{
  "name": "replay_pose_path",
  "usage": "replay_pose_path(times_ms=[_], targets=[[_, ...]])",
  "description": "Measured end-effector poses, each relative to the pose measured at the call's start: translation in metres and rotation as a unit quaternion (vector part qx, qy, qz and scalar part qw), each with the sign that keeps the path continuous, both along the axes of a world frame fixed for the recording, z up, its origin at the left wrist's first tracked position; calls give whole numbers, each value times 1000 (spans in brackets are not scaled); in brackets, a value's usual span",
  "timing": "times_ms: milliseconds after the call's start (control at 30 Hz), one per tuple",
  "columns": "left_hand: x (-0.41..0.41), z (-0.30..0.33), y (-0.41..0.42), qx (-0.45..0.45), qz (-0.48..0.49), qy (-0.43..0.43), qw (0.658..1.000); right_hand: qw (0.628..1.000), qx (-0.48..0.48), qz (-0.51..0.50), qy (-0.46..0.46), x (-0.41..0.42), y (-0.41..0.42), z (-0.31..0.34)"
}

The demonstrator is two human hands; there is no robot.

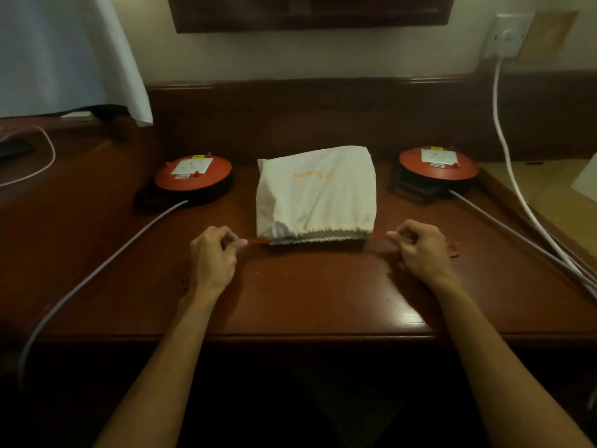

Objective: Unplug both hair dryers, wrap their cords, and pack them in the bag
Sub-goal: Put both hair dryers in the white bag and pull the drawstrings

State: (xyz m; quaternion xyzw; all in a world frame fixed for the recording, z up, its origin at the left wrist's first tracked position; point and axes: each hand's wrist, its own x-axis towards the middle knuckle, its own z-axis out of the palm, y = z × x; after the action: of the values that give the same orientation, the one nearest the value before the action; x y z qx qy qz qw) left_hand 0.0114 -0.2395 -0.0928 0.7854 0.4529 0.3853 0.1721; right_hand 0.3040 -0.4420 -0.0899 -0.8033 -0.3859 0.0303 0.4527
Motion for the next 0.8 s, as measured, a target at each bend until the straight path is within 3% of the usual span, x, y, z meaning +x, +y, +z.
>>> replay_pose_path(times_ms=[100,167,267,433,500,633,800], targets=[[-9,2,6,-32,79,-56,995,997,21,-79,12,7,-4,-4],[-9,2,7,-63,81,-33,994,994,10,-105,36,12,-4,-5],[-7,3,6,-41,32,30,998,994,-19,-97,54,11,-2,-2],[20,14,-15,5,-98,74,992,990,-34,-34,-130,-13,16,4],[39,13,-23,-26,-131,99,986,992,-76,38,-91,-24,36,2],[53,-1,-19,-60,-119,-2,991,996,-36,67,-45,-36,46,-6],[41,0,-17,21,-30,-21,999,997,-18,35,-59,-33,39,-8]])
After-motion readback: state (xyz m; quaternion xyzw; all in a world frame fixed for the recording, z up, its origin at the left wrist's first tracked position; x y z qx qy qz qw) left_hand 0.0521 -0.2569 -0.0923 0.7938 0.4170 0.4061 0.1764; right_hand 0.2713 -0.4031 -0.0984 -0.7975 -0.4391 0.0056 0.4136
